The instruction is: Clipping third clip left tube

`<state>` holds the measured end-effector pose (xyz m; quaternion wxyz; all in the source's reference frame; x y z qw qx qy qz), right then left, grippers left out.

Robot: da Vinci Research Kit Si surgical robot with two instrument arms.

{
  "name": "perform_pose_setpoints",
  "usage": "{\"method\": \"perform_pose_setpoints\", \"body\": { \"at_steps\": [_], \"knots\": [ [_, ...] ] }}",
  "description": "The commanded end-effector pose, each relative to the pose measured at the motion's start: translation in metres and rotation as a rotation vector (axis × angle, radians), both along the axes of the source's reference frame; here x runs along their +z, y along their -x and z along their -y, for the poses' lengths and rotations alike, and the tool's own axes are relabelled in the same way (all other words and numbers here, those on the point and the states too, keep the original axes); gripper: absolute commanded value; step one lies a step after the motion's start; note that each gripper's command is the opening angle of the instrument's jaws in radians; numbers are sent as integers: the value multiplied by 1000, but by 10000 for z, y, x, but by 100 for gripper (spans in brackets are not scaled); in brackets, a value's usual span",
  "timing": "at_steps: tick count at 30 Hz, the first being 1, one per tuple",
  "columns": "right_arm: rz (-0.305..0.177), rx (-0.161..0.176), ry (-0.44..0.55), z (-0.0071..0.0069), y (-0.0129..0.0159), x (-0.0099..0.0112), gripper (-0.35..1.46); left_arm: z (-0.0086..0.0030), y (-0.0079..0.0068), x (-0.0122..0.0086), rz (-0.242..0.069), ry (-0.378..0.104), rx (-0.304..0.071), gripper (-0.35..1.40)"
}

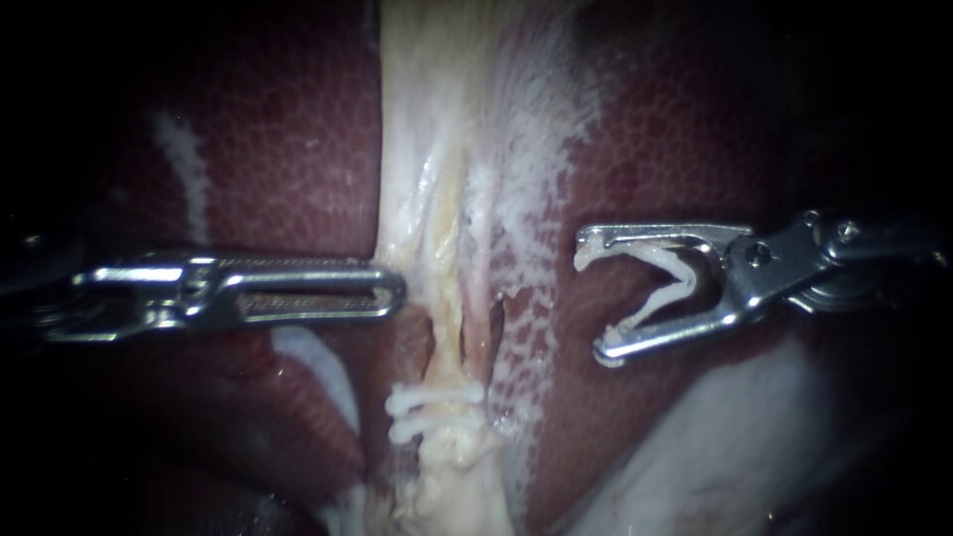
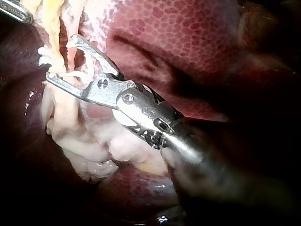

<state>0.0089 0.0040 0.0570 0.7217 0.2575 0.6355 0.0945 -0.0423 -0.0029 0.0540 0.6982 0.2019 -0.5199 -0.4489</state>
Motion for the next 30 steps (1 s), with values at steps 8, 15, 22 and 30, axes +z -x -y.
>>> {"method": "perform_pose_setpoints", "body": {
  "at_steps": [8, 15, 22, 30],
  "knots": [
    [3, 4, 13, 13, -10, 15, 60, -7, -7, -10, 4, -7, 3, -35],
    [7, -1, -12, 47, -46, 52, 60, -21, -29, -38, 11, -16, -10, -35],
    [6, -10, -35, 69, -83, 79, 60, -24, -40, -62, 23, -17, -30, -35],
    [4, -12, -41, 66, -113, 90, 60, -22, -39, -68, 21, -12, -29, -35]
  ]
}}
